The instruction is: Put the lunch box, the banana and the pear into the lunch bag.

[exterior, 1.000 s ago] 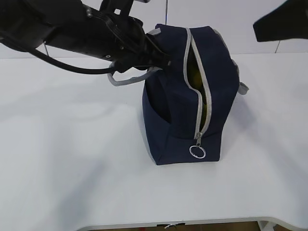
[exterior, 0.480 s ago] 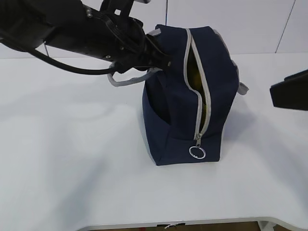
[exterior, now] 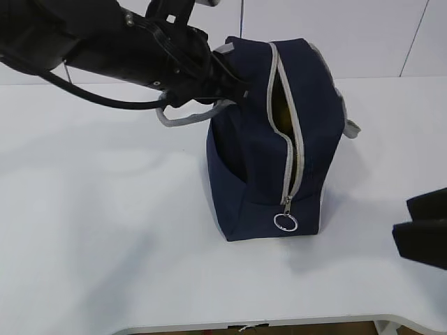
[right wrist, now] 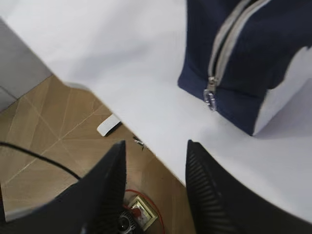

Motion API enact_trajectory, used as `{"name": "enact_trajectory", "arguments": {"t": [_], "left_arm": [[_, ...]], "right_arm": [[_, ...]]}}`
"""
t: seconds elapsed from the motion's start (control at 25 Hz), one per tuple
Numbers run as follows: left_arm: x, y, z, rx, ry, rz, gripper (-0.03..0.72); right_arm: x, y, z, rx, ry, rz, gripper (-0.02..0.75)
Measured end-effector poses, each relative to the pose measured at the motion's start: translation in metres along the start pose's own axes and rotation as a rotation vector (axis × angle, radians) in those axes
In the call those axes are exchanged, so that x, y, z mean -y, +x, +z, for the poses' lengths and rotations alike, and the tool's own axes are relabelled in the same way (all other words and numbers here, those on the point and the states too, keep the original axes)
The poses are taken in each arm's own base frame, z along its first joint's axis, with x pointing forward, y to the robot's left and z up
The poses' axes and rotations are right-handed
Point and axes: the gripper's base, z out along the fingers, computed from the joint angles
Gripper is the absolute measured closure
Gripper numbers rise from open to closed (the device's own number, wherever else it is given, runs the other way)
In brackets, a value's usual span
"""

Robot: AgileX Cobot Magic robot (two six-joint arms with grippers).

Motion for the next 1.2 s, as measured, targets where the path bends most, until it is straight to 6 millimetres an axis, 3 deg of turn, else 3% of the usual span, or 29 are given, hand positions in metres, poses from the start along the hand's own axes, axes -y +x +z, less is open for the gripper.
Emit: {"name": "enact_trajectory", "arguments": {"t": [0.44, 0.68, 1.2], "left_arm": [[0.000, 0.000, 0.000, -0.002, 0.001, 0.001, 0.703], [0.000, 0.000, 0.000, -0.002, 0.002, 0.001, 0.703], [0.000, 0.000, 0.000, -0.004, 0.003, 0.001, 0.703]], "right_arm": [[-0.007, 0.023, 0.022, 0.053, -0.119, -0.256, 0.391], [0.011, 0.022, 0.050, 0.035, -0.133, -0.237, 0.391], [0.045, 0.028, 0.105, 0.070, -0.105, -0.417, 0.391]]}}
